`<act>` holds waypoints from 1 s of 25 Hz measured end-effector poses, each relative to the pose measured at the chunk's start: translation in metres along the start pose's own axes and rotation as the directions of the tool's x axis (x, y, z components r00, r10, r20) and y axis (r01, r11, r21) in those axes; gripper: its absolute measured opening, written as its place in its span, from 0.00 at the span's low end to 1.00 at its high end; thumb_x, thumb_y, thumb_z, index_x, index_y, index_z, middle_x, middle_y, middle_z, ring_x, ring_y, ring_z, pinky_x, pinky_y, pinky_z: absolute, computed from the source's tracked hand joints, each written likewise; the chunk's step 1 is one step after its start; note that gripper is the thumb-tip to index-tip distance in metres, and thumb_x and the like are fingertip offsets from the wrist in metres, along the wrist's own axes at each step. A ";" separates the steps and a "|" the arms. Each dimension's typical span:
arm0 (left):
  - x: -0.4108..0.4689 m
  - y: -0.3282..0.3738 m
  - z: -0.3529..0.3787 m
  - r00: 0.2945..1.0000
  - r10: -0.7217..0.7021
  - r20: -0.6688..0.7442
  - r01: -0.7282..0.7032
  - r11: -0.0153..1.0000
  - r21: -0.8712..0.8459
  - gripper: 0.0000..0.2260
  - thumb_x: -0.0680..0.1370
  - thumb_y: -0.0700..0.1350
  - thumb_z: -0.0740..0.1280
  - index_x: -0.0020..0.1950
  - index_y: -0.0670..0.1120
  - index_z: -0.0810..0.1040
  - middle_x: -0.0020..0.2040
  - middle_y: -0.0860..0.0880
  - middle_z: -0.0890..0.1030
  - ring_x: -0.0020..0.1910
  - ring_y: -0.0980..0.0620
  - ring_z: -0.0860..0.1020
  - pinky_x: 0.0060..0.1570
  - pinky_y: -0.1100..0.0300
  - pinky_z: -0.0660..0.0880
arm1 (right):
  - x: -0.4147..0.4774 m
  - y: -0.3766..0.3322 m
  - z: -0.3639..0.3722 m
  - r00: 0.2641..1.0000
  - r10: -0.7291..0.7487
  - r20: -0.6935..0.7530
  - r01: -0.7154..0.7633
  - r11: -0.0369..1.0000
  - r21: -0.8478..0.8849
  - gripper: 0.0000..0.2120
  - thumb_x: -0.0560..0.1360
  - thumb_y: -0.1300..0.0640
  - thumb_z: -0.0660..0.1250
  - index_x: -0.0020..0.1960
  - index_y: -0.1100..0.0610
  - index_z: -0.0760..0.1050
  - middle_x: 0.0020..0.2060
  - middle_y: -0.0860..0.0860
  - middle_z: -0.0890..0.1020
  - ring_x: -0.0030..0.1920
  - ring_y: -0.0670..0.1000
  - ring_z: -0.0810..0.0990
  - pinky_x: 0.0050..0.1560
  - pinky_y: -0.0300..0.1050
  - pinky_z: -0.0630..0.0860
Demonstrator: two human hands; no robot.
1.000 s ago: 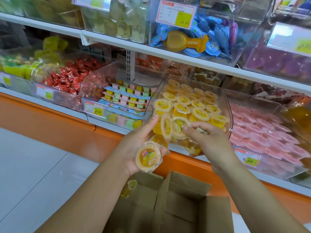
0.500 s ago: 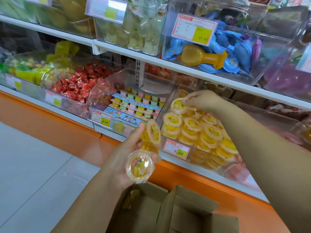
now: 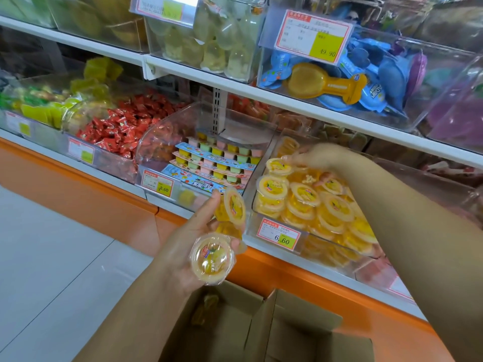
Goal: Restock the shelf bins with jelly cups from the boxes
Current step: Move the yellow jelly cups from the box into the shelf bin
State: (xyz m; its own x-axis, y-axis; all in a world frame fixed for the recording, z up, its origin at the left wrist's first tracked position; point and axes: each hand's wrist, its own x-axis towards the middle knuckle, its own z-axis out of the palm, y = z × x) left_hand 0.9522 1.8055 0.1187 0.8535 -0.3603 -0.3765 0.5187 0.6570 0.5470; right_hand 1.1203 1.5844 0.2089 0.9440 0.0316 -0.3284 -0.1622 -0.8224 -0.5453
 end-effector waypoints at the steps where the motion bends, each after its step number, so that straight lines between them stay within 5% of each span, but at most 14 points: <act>1: 0.004 0.001 0.000 0.999 -0.009 -0.038 0.009 1.000 0.000 0.27 0.64 0.59 0.80 0.53 0.41 0.83 0.43 0.42 0.80 0.29 0.46 0.77 0.26 0.58 0.77 | 0.000 0.002 0.000 1.000 0.021 -0.013 -0.020 0.998 0.056 0.20 0.76 0.44 0.67 0.62 0.54 0.74 0.56 0.51 0.73 0.56 0.53 0.75 0.37 0.47 0.80; 5: 0.000 -0.001 0.002 1.000 -0.016 0.000 0.016 1.000 -0.012 0.24 0.68 0.59 0.77 0.54 0.41 0.82 0.43 0.42 0.79 0.30 0.46 0.76 0.27 0.59 0.78 | -0.002 0.018 -0.012 0.992 0.121 0.023 -0.120 0.908 0.401 0.12 0.76 0.50 0.65 0.57 0.54 0.75 0.45 0.53 0.79 0.37 0.51 0.78 0.26 0.39 0.77; 7: -0.003 -0.004 0.000 0.999 -0.027 0.032 0.027 1.000 -0.007 0.25 0.69 0.59 0.77 0.55 0.42 0.81 0.44 0.42 0.79 0.31 0.47 0.76 0.27 0.60 0.77 | -0.005 0.026 -0.020 0.991 0.089 0.095 -0.126 0.849 0.512 0.12 0.77 0.50 0.65 0.58 0.54 0.76 0.45 0.53 0.81 0.39 0.52 0.80 0.27 0.38 0.77; 10: -0.002 -0.005 0.000 0.996 -0.039 0.077 0.040 0.999 -0.008 0.33 0.61 0.57 0.83 0.59 0.43 0.81 0.46 0.42 0.77 0.31 0.46 0.76 0.28 0.59 0.77 | -0.009 0.033 -0.018 0.992 -0.010 0.125 -0.067 0.801 0.595 0.11 0.77 0.59 0.66 0.59 0.57 0.77 0.53 0.52 0.81 0.52 0.51 0.80 0.41 0.46 0.82; 14: -0.002 -0.007 0.010 0.999 0.038 -0.005 -0.038 0.998 0.052 0.15 0.65 0.59 0.77 0.42 0.49 0.88 0.41 0.43 0.81 0.34 0.46 0.77 0.28 0.59 0.76 | -0.010 0.037 -0.006 0.998 -0.054 0.015 0.036 0.830 0.556 0.11 0.73 0.64 0.70 0.56 0.62 0.76 0.60 0.53 0.78 0.65 0.54 0.74 0.52 0.55 0.78; 17: 0.003 -0.007 0.023 0.988 0.094 -0.124 -0.083 0.992 0.092 0.13 0.69 0.56 0.68 0.34 0.51 0.87 0.33 0.46 0.83 0.30 0.48 0.80 0.24 0.61 0.76 | -0.007 0.038 -0.009 0.994 -0.032 -0.107 0.058 0.964 0.258 0.35 0.67 0.51 0.78 0.68 0.61 0.70 0.62 0.53 0.75 0.62 0.57 0.76 0.58 0.56 0.78; 19: 0.003 -0.007 0.026 0.976 0.128 -0.177 -0.107 0.986 0.124 0.14 0.69 0.56 0.66 0.31 0.52 0.86 0.29 0.47 0.82 0.24 0.50 0.79 0.22 0.62 0.75 | -0.002 0.042 -0.012 0.994 -0.032 -0.109 0.055 0.975 0.216 0.40 0.63 0.45 0.79 0.68 0.59 0.71 0.63 0.54 0.77 0.61 0.55 0.77 0.58 0.57 0.78; 25: 0.002 -0.009 0.025 0.980 0.116 -0.163 -0.098 0.988 0.115 0.12 0.80 0.54 0.62 0.45 0.48 0.79 0.31 0.48 0.82 0.23 0.51 0.79 0.22 0.64 0.75 | -0.003 0.047 -0.014 0.994 -0.046 -0.099 0.080 0.924 0.374 0.28 0.67 0.47 0.77 0.63 0.58 0.75 0.56 0.52 0.80 0.56 0.52 0.79 0.55 0.46 0.78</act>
State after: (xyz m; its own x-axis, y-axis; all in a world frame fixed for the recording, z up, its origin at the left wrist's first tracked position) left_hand 0.9500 1.7826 0.1316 0.8883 -0.1685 -0.4272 0.4347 0.6086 0.6638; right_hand 1.1136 1.5376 0.1945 0.9743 0.0127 -0.2250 -0.1819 -0.5452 -0.8183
